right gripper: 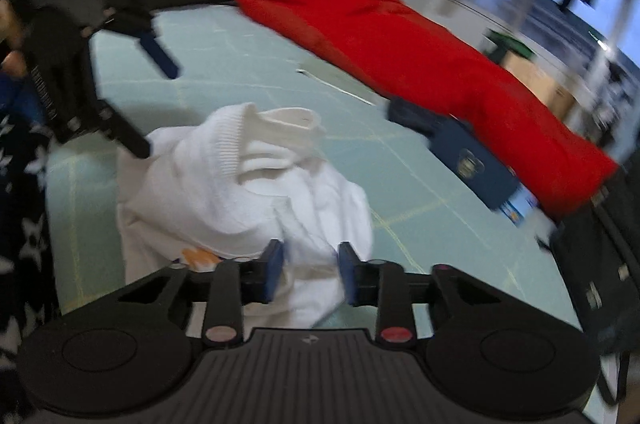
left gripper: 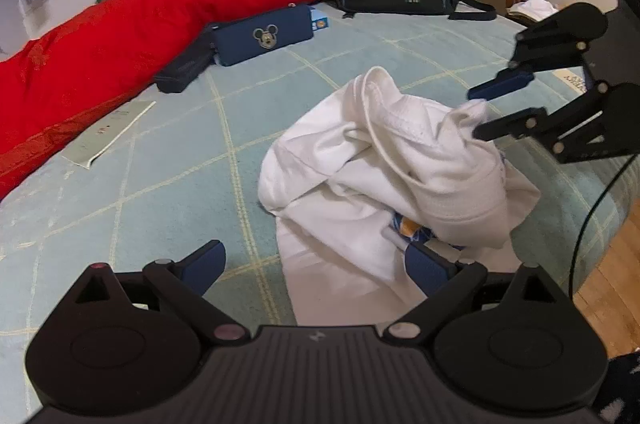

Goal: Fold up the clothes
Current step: 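Grasp the sweatshirt cuff with the right tool and lift it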

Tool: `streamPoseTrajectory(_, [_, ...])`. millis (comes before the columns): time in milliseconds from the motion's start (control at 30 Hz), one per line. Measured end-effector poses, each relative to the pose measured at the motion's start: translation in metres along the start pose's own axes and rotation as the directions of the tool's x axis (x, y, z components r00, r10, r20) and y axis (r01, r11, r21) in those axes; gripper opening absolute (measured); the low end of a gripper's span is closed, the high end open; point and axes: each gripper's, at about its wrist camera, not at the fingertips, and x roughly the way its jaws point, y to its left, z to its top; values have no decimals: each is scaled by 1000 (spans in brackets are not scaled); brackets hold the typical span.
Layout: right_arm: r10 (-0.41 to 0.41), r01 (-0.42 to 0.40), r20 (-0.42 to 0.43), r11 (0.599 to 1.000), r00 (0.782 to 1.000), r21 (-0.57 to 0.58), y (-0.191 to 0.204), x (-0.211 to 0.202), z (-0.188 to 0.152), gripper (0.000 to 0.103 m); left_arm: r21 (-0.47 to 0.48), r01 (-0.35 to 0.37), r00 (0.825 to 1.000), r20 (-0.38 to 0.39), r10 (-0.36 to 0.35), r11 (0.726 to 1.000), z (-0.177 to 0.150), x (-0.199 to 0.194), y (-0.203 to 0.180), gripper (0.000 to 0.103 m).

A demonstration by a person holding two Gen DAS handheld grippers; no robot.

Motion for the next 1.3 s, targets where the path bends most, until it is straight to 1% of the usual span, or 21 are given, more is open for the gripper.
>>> streamPoseTrajectory(33, [8,-8,0,1000,1000,-24,2,1,0,33,2,6,1000,-2,-6,1000,0,1,0,95])
streamPoseTrajectory(67, [18,-19,-4,999,1000,-28,2,1,0,30,4,12,1000,-4,-12,1000,0,1,-1,95])
streamPoseTrajectory(100, [31,-31,-10,999,999,-14,0,2,0,17,6,17,1000,-5,-17,1000,0,2,-1,95])
streamPoseTrajectory(133, [44,-44,-17,999,999,0,-1,2,0,15,9,20,1000,-6,-19,1000,0,3,-2,95])
streamPoseTrajectory(267, [51,-49,-12,993,999,104,-15,-5,-4,14,8,36,999,-6,-36,999,-1,5,-4,95])
streamPoseTrajectory(367, [71,-70,-1,978,997,198,-25,-15,-3,16,19,50,999,6,-50,999,-3,1,-8,96])
streamPoseTrajectory(467, [86,-93,35,954,996,286,-34,-28,3,22,31,63,998,18,-64,998,-4,-2,-11,97])
streamPoseTrajectory(533, [107,-119,56,930,993,348,-40,-30,13,31,36,74,997,25,-75,997,-5,-4,-13,97])
streamPoseTrajectory(600, [127,-140,58,905,990,403,-46,-25,24,47,37,82,996,34,-84,996,-7,-6,-14,97])
streamPoseTrajectory(667, [147,-157,58,878,987,453,-51,-18,36,58,31,88,995,44,-89,996,-11,-8,-14,97])
streamPoseTrajectory(767, [188,-185,50,830,981,525,-58,-3,52,63,14,98,994,57,-98,995,-18,-12,-12,97])
streamPoseTrajectory(800, [204,-193,43,808,978,556,-61,5,56,68,4,103,993,61,-104,995,-21,-13,-10,97])
streamPoseTrajectory(900, [268,-210,11,731,963,649,-66,31,66,74,-18,114,991,71,-113,993,-31,-15,-7,98])
streamPoseTrajectory(967, [279,-183,-32,707,960,683,-67,49,72,77,-35,109,992,70,-106,993,-37,-15,-2,98])
streamPoseTrajectory(1033, [282,-146,-81,695,956,705,-68,66,79,77,-51,105,992,70,-101,993,-43,-16,4,98])
streamPoseTrajectory(1067, [287,-141,-89,689,954,711,-68,72,81,76,-58,105,992,72,-100,993,-45,-17,7,98])
streamPoseTrajectory(1100, [294,-141,-97,690,951,710,-67,77,84,67,-65,104,992,73,-99,992,-48,-17,11,98])
streamPoseTrajectory(1133, [289,-128,-116,703,950,699,-66,81,88,59,-72,104,992,75,-99,992,-50,-18,14,98])
streamPoseTrajectory(1167, [274,-107,-141,723,951,682,-64,83,92,35,-77,104,992,77,-98,992,-52,-18,18,98])
streamPoseTrajectory(1200, [265,-95,-159,741,951,665,-63,86,96,22,-83,104,992,78,-97,991,-54,-19,21,98])
streamPoseTrajectory(1300, [250,-82,-194,786,949,613,-59,92,109,17,-95,101,992,83,-93,990,-58,-17,30,98])
